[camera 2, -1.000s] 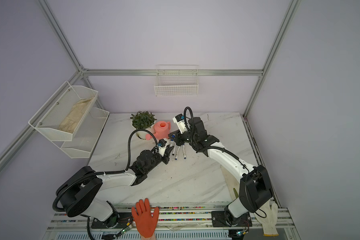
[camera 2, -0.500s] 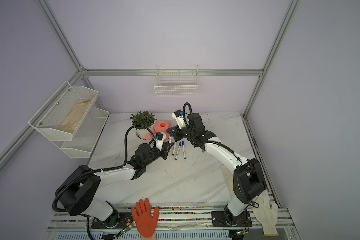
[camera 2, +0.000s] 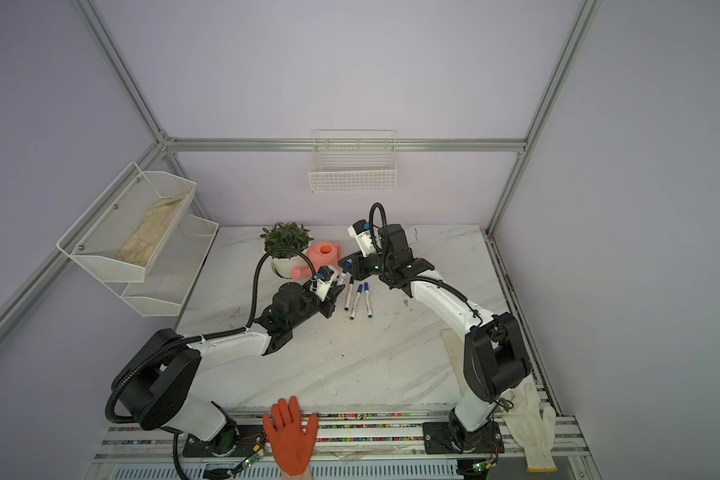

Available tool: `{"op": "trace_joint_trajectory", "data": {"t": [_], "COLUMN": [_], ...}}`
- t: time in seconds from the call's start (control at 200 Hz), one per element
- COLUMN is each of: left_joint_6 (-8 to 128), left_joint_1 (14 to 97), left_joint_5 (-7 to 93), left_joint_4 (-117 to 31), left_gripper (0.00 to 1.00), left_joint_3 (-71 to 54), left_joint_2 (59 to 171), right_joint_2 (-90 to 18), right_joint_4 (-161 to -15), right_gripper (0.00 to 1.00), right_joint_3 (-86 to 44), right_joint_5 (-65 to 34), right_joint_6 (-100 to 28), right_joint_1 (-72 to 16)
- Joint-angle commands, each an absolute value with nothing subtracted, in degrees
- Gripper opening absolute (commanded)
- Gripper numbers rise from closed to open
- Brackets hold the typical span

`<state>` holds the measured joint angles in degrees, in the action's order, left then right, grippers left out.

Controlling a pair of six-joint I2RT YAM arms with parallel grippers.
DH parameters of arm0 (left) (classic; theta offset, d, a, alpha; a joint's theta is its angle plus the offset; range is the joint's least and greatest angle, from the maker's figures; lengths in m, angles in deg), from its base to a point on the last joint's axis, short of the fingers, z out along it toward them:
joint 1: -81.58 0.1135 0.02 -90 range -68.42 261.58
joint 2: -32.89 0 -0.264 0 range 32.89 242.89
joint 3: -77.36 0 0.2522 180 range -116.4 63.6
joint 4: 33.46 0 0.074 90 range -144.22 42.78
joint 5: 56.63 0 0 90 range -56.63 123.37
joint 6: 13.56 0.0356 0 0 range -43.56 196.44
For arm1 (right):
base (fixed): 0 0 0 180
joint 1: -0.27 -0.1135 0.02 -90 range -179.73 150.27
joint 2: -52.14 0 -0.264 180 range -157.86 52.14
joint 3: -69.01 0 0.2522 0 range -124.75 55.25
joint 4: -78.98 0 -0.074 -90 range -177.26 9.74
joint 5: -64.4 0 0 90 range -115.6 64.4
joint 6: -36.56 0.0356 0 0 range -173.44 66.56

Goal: Insert the pens into the pen caps
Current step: 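Press the blue cap down onto the marker with the right gripper, then open the right gripper and raise it away from the capped marker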

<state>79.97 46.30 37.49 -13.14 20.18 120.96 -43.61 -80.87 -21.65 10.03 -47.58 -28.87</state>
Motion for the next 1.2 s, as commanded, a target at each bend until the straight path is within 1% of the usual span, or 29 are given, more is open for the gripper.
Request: {"op": "trace_joint_trajectory", "data": {"t": [0.0, 0.135, 0.32, 0.405, 0.5, 0.58, 0.775, 0.875, 0.97, 1.05, 1.145, 1.195], "left_joint_6": [77.8, 75.4, 74.4, 74.0, 73.3, 73.3, 72.7, 72.5, 69.6, 66.6, 61.5, 59.5], "left_joint_1": [46.2, 46.3, 46.4, 46.5, 46.8, 47.5, 48.4, 48.7, 49.8, 50.8, 51.2, 51.1], "left_joint_5": [35.5, 35.1, 35.6, 34.2, 31.4, 30.9, 29.8, 29.4, 28.4, 28.7, 29.2, 29.7], "left_joint_4": [28.0, 29.9, 31.9, 32.5, 33.3, 33.8, 33.9, 33.7, 31.4, 28.0, 21.6, 20.6], "left_gripper": [0.00, 0.00, 0.00, 0.00, 0.00, 0.00, 0.00, 0.00, 0.00, 0.00, 0.00, 0.00], "left_joint_3": [-0.3, -4.3, -12.7, -15.1, -16.2, -16.6, -17.1, -16.2, -14.3, -11.7, -6.3, -2.7], "left_joint_2": [116.1, 120.3, 125.1, 125.8, 125.7, 125.5, 125.7, 125.2, 124.2, 123.2, 121.4, 120.6], "right_joint_2": [-49.9, -52.3, -54.6, -54.6, -54.7, -55.5, -57.4, -58.1, -56.4, -54.1, -51.3, -50.4], "right_joint_4": [-56.8, -55.4, -56.7, -57.1, -57.5, -57.4, -55.3, -53.9, -55.4, -58.1, -62.0, -63.3], "right_gripper": [0.00, 0.00, 0.00, 0.00, 0.00, 0.00, 0.00, 0.00, 0.00, 0.00, 0.00, 0.00], "right_joint_3": [-16.8, -16.6, -15.6, -15.1, -14.5, -14.0, -14.4, -14.7, -14.7, -14.5, -13.7, -13.5], "right_joint_5": [7.0, 2.5, 2.5, 2.7, 3.0, 2.7, -1.9, -6.3, -5.4, -1.8, 3.5, 6.3], "right_joint_6": [-50.0, -50.6, -49.8, -49.7, -49.2, -48.7, -49.9, -50.6, -50.3, -48.7, -46.8, -46.4], "right_joint_1": [-30.4, -32.8, -34.7, -34.6, -34.7, -34.8, -37.1, -37.8, -37.3, -34.9, -31.8, -30.9]}}
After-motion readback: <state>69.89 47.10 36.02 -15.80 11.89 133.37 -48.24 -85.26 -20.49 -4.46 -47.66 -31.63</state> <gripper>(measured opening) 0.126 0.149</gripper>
